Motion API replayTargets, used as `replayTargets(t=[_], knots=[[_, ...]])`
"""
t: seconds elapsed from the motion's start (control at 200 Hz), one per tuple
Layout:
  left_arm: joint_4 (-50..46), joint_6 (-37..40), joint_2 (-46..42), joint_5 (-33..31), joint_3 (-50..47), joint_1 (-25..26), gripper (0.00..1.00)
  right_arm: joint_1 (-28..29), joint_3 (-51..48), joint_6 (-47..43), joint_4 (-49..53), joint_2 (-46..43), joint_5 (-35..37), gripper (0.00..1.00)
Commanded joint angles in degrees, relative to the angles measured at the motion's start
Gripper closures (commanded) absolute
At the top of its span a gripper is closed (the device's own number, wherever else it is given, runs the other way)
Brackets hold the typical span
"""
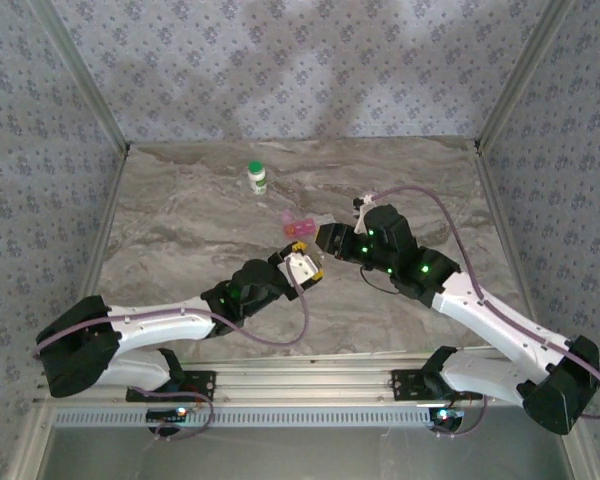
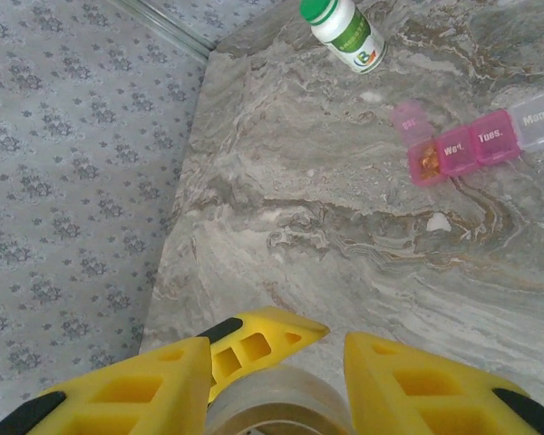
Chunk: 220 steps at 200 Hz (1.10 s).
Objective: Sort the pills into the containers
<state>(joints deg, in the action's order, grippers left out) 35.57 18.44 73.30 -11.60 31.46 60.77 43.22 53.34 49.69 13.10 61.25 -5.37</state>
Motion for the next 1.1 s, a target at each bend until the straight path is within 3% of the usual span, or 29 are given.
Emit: replayTargets(t=[0.0,0.23,0.4,0.5,0.63,0.73,0.895,1.094], knots=[[13.54,3.05,-2.34,11.68,2.10,3.66,1.00,1.62,1.82,-1.47,1.95,0.97,-3.66,0.87],[12.66,2.58,-4.03,12.00,1.94,3.65,1.00,2.15,3.25,-6.19,6.31,1.56,-1.46,0.86],[12.28,1.86,-4.68,12.04,2.22,3.65,1.00,4.51,0.65,-6.90,2.56,2.59,0.66,0.84],[15.05,1.73,-5.05,11.60,1.33,3.66,1.00,4.65,-3.80,-5.57,-4.02,3.79,-1.35,0.84],[14.73,2.53,-6.06,11.97,1.23,3.65,1.00,4.65,-4.85,-5.31,-4.27,5.58,-1.82,0.84],[13.95,3.72,-6.84,12.07,1.14,3.71,1.00,4.50,-5.24,-5.83,-7.40,6.05,-7.10,0.84],[10.74,4.51,-7.13,12.55,2.15,3.65,1.00,4.46,0.26,-12.83,0.72,7.00,-10.20,0.81],[11.49,3.41,-7.64,12.95,1.68,3.65,1.00,4.12,-0.48,-12.85,0.21,4.35,-9.81,0.75]])
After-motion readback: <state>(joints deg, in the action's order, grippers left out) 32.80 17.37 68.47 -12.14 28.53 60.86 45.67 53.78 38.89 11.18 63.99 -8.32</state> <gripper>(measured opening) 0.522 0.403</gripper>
